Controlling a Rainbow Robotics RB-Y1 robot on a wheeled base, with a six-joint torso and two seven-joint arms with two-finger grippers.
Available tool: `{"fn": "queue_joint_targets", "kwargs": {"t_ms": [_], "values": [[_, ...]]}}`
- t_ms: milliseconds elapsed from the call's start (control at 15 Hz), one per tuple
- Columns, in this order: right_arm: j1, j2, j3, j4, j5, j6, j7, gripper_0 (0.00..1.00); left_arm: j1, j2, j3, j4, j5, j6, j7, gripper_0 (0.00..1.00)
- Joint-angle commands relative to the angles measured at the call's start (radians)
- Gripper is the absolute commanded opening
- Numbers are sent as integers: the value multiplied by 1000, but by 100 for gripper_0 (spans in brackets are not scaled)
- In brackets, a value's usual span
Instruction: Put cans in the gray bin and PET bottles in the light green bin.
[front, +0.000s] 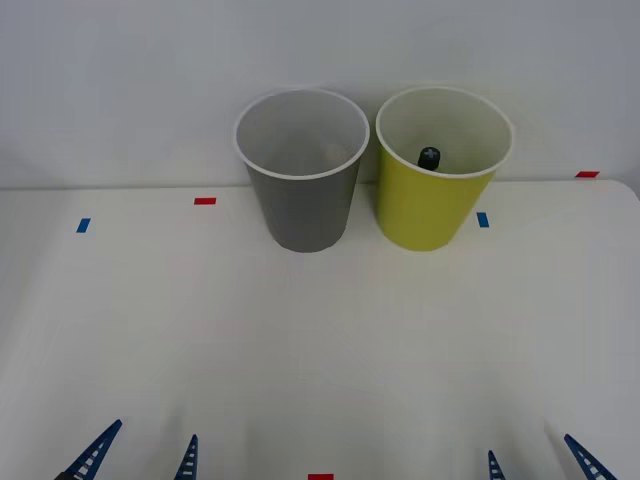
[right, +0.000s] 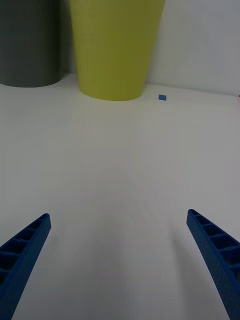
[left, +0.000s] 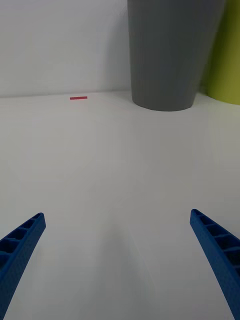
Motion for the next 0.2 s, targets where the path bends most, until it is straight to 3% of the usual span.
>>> {"fn": "queue_joint_targets", "kwargs": {"t_ms": [67, 200], "values": [[0, 0, 0, 0, 0, 0, 0, 95, 0, 0, 0, 0, 0, 0, 0, 100], [0, 0, 0, 0, 0, 0, 0, 95, 0, 0, 0, 0, 0, 0, 0, 100]]}}
